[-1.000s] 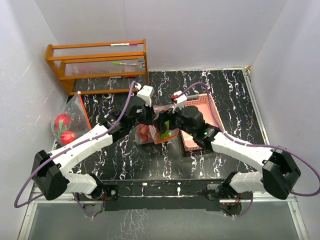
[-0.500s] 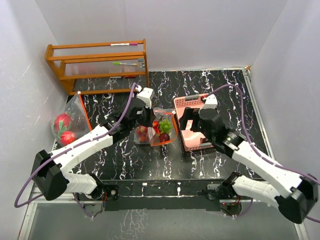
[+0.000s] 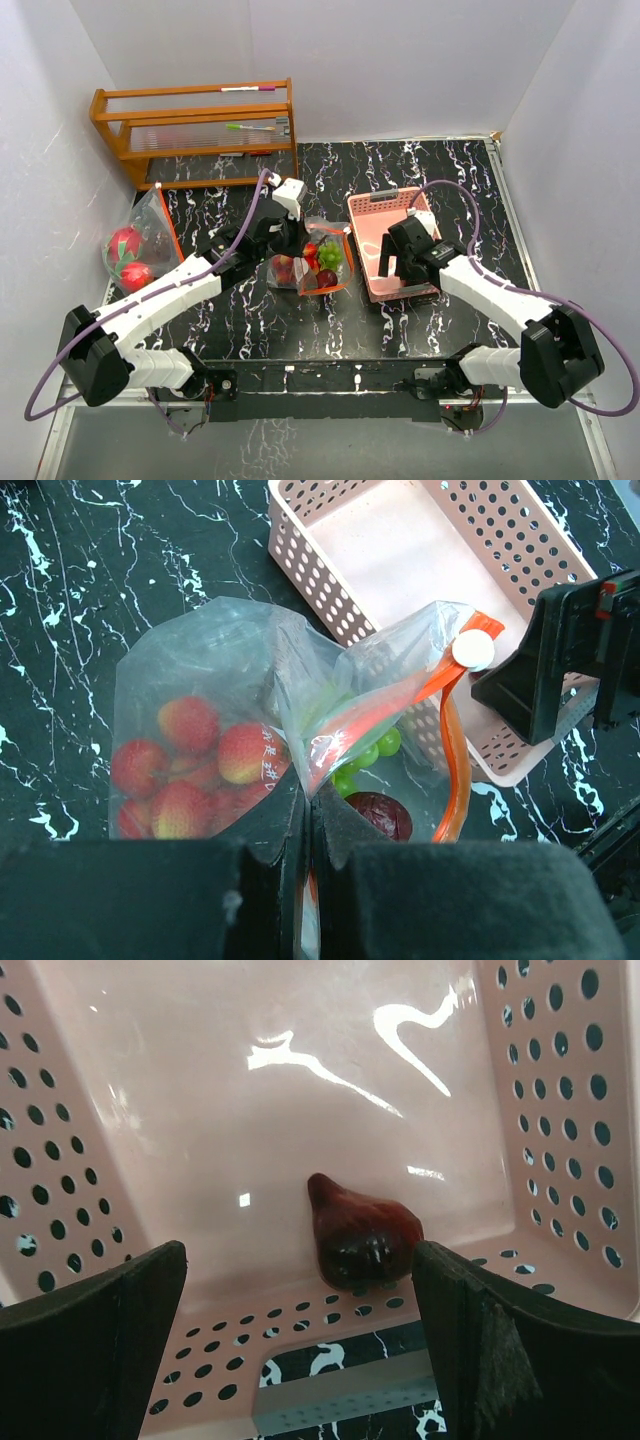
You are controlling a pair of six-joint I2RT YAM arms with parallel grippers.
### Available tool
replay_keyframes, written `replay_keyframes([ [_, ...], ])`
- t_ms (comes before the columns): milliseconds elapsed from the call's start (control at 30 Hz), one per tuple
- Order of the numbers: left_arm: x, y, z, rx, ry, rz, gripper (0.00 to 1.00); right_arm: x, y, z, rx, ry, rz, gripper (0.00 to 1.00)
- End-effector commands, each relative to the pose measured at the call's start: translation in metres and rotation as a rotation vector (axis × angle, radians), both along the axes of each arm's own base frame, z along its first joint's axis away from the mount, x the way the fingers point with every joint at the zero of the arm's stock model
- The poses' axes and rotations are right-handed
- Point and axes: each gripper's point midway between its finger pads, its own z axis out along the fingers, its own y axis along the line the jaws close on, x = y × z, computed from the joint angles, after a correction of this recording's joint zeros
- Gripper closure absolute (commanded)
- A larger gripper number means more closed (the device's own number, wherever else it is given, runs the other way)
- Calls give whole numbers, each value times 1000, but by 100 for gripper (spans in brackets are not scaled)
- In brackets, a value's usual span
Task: Place the food in the zip-top bag and seal the zipper
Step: Pick up the fake fruit from the bin.
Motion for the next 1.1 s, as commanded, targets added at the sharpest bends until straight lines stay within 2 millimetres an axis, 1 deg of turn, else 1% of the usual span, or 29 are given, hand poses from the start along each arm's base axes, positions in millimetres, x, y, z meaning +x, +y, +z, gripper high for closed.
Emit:
replay_keyframes([
  [0,-3,1,19,-52,-42,-11,100,-10,-8,-11,-2,29,-37,1],
  [167,-4,-1,18,-55,-39,-24,100,-12,-10,-20,8,61,-63,1],
  [333,-5,-1,21,-63,-44,-28,100,-18,-17,-39,-24,129,-91,1],
  [400,-5,0,23,-66,-50,-25,100,-20,-16,-45,-28,156,-85,0],
  [467,-5,1,23,-60,-50,-21,100,-21,-16,-49,-30,170,-81,4],
  [500,-5,1,22,-57,-49,-20,100,-21,-15,-50,-30,173,-80,7],
  [600,-5,0,21,-56,-45,-23,100,-22,-12,-52,-16,180,-60,22],
  [667,-4,0,20,-57,-46,-22,100,-21,-9,-52,-6,180,-49,34],
  [767,-4,0,20,-57,-45,-21,100,-17,-6,-49,9,162,-41,58],
  [800,-4,0,19,-56,-43,-21,100,-15,-5,-47,13,152,-38,62],
  [867,-4,1,19,-53,-43,-19,100,-9,-3,-41,18,131,-39,64],
  [967,-3,2,19,-48,-46,-14,100,3,-2,-26,19,85,-36,65],
  [1033,-3,2,19,-46,-48,-12,100,13,2,-11,40,44,-24,66],
  [1067,-3,2,18,-44,-46,-11,100,19,5,0,61,17,-11,66],
])
